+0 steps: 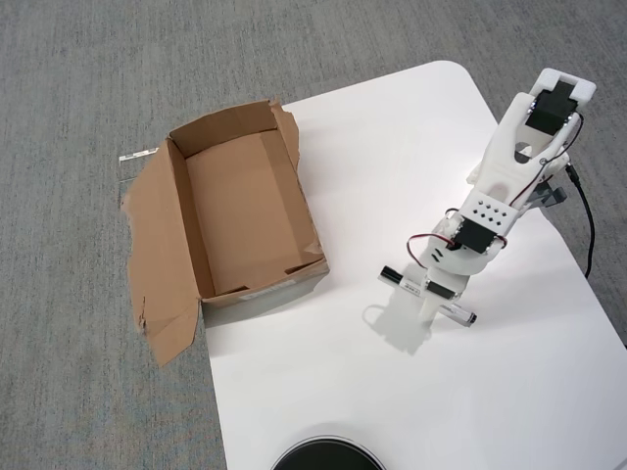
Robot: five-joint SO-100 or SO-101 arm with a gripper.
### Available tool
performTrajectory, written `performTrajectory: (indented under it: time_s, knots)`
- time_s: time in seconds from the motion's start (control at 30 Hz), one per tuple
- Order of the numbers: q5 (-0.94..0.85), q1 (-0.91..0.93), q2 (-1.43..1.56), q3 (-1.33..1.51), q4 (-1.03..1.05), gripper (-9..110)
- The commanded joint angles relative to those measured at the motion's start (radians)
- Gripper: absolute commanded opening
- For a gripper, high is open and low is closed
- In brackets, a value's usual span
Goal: Grasp a pen and put it in the box.
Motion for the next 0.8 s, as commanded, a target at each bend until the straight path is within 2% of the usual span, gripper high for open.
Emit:
performTrajectory:
  time_s: [0.0,0.77]
  knots:
    - [0.001,0.010,0.002,0.012,0.112,25]
    - [-0.005,0.010,0.003,0.058,0.138,25]
